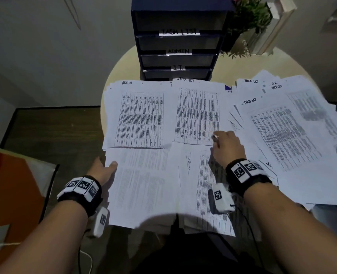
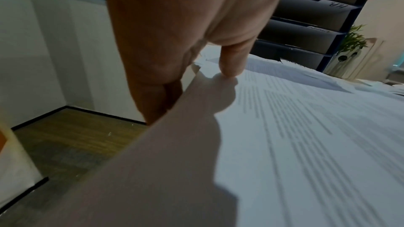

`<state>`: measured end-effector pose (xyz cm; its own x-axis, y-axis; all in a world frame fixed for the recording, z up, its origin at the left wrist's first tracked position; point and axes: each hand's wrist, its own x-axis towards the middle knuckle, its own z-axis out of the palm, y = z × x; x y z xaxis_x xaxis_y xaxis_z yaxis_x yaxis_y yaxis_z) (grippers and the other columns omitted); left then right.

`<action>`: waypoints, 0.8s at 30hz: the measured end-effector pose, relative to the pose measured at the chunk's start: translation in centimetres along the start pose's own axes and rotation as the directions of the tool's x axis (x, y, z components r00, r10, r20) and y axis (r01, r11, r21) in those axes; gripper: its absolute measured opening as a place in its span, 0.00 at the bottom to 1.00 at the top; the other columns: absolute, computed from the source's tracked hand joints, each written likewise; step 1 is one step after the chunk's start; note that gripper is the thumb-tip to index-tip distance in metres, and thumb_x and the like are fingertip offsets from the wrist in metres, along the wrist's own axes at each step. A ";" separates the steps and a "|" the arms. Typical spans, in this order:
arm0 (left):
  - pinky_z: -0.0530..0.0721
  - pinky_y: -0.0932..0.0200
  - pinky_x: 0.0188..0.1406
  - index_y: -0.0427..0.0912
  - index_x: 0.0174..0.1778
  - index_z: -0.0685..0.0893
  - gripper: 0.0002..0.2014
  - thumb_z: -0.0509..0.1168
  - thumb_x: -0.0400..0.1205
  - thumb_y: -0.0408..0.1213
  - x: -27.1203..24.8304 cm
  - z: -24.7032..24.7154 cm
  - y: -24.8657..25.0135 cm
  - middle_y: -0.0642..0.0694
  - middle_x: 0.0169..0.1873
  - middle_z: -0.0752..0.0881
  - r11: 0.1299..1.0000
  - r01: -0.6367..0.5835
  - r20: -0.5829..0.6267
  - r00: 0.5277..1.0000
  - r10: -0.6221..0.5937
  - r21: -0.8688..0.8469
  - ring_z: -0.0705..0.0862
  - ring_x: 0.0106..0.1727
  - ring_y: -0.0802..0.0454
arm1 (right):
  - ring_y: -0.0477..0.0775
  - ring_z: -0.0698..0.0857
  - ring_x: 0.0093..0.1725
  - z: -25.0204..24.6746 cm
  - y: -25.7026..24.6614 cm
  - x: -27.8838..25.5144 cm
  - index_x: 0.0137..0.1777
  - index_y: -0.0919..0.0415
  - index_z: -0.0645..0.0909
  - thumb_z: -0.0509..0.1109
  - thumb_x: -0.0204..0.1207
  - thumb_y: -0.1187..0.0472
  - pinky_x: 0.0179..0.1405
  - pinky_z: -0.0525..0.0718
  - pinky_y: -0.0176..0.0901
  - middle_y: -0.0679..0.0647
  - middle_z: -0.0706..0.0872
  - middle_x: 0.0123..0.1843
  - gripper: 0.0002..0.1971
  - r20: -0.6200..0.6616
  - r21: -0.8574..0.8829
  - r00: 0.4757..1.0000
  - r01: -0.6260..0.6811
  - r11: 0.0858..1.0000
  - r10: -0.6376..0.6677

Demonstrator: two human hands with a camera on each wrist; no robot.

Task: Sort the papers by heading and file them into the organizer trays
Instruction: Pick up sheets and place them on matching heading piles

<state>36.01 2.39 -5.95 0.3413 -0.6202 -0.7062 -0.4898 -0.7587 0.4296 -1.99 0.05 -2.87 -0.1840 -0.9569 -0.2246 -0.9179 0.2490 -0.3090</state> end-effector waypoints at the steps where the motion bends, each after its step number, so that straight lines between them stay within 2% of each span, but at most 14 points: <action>1: 0.74 0.42 0.72 0.39 0.81 0.68 0.32 0.67 0.83 0.49 -0.3 0.1 -0.7 0.39 0.74 0.78 1.000 -0.016 0.009 1.000 0.016 0.016 0.77 0.72 0.37 | 0.66 0.75 0.68 -0.2 0.8 -1.1 0.73 0.55 0.75 0.64 0.82 0.59 0.63 0.74 0.58 0.62 0.75 0.70 0.19 -0.003 0.001 0.998 -0.057 0.998 0.057; 3: 0.78 0.50 0.60 0.36 0.70 0.79 0.20 0.68 0.84 0.41 -1.2 0.4 -1.4 0.40 0.64 0.84 0.995 -0.061 0.006 0.998 0.061 0.074 0.83 0.62 0.39 | 0.67 0.72 0.68 -0.1 2.5 -3.5 0.70 0.53 0.75 0.66 0.80 0.56 0.64 0.73 0.60 0.62 0.73 0.70 0.18 0.003 -0.046 0.986 -0.164 0.985 0.165; 6: 0.78 0.57 0.39 0.35 0.57 0.82 0.08 0.69 0.83 0.32 -2.3 1.0 -1.8 0.39 0.47 0.88 0.995 -0.071 0.028 0.997 0.069 0.066 0.84 0.40 0.46 | 0.67 0.69 0.70 0.1 4.6 -6.3 0.71 0.52 0.72 0.68 0.78 0.50 0.68 0.69 0.62 0.60 0.68 0.71 0.22 0.017 -0.095 0.949 -0.311 0.946 0.314; 8: 0.77 0.60 0.28 0.35 0.56 0.80 0.10 0.70 0.81 0.28 -2.9 1.1 -2.0 0.40 0.35 0.86 0.997 -0.069 0.059 0.996 0.067 0.023 0.81 0.30 0.48 | 0.68 0.67 0.73 0.3 5.2 -7.2 0.73 0.55 0.69 0.68 0.77 0.46 0.69 0.69 0.63 0.62 0.66 0.74 0.27 0.086 -0.086 0.902 -0.416 0.905 0.422; 10: 0.77 0.60 0.23 0.38 0.61 0.76 0.17 0.71 0.79 0.25 -3.1 1.3 -2.1 0.38 0.34 0.85 0.998 -0.062 0.097 0.993 0.061 0.005 0.81 0.28 0.46 | 0.69 0.65 0.74 0.6 5.3 -7.7 0.75 0.58 0.66 0.69 0.77 0.45 0.69 0.71 0.63 0.63 0.64 0.75 0.31 0.141 -0.068 0.877 -0.453 0.889 0.458; 11: 0.78 0.59 0.23 0.40 0.63 0.74 0.20 0.71 0.78 0.24 -3.5 1.4 -1.9 0.37 0.36 0.85 0.998 -0.064 0.100 0.993 0.064 -0.006 0.82 0.29 0.46 | 0.69 0.64 0.75 0.8 5.1 -7.9 0.75 0.58 0.65 0.70 0.77 0.45 0.69 0.72 0.63 0.63 0.63 0.75 0.32 0.154 -0.057 0.886 -0.434 0.899 0.437; 13: 0.81 0.56 0.28 0.41 0.68 0.71 0.24 0.70 0.79 0.23 -4.1 1.7 -1.6 0.37 0.44 0.85 0.995 -0.088 0.061 0.994 0.091 -0.038 0.83 0.36 0.44 | 0.68 0.64 0.74 1.3 4.7 -8.1 0.76 0.57 0.64 0.70 0.77 0.47 0.68 0.72 0.62 0.62 0.62 0.76 0.32 0.172 -0.045 0.916 -0.359 0.932 0.361; 14: 0.83 0.54 0.37 0.41 0.71 0.70 0.26 0.70 0.80 0.25 -3.9 1.8 -1.6 0.38 0.49 0.86 0.993 -0.116 0.021 0.993 0.117 -0.036 0.84 0.42 0.42 | 0.68 0.63 0.75 1.5 4.4 -8.2 0.77 0.56 0.63 0.70 0.77 0.48 0.69 0.72 0.61 0.60 0.61 0.77 0.32 0.183 -0.049 0.927 -0.323 0.945 0.327; 16: 0.80 0.51 0.55 0.40 0.77 0.68 0.29 0.68 0.80 0.26 -3.8 1.7 -1.2 0.38 0.61 0.84 0.984 -0.176 -0.050 0.983 0.175 -0.014 0.84 0.57 0.38 | 0.66 0.60 0.77 1.8 4.1 -8.1 0.80 0.53 0.61 0.71 0.77 0.49 0.71 0.70 0.62 0.57 0.57 0.80 0.34 0.196 -0.075 0.941 -0.266 0.961 0.276; 18: 0.78 0.48 0.64 0.39 0.79 0.67 0.31 0.68 0.80 0.26 -3.2 1.6 -0.7 0.38 0.66 0.83 0.978 -0.208 -0.095 0.974 0.206 -0.004 0.82 0.65 0.37 | 0.65 0.59 0.79 1.8 4.0 -7.8 0.80 0.51 0.61 0.71 0.77 0.48 0.71 0.70 0.63 0.56 0.56 0.82 0.34 0.188 -0.096 0.951 -0.231 0.968 0.245; 21: 0.80 0.42 0.68 0.42 0.80 0.67 0.33 0.68 0.78 0.26 -1.7 1.4 -0.6 0.37 0.66 0.83 0.980 -0.199 -0.104 0.975 0.197 -0.006 0.83 0.64 0.37 | 0.64 0.59 0.78 1.8 4.0 -7.5 0.81 0.51 0.61 0.70 0.78 0.52 0.72 0.70 0.62 0.56 0.56 0.82 0.33 0.193 -0.102 0.955 -0.206 0.973 0.223; 24: 0.80 0.43 0.66 0.41 0.79 0.67 0.33 0.69 0.78 0.27 -1.4 1.7 -0.6 0.36 0.66 0.83 0.987 -0.160 -0.097 0.983 0.159 0.002 0.82 0.64 0.36 | 0.64 0.59 0.78 2.0 4.2 -8.0 0.81 0.51 0.61 0.70 0.77 0.55 0.71 0.70 0.62 0.56 0.56 0.82 0.33 0.211 -0.104 0.951 -0.207 0.973 0.225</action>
<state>34.44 4.06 -6.13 0.3348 -0.7494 -0.5712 -0.5394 -0.6495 0.5359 -3.71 9.02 -4.19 -0.3073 -0.8225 -0.4786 -0.8914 0.4248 -0.1577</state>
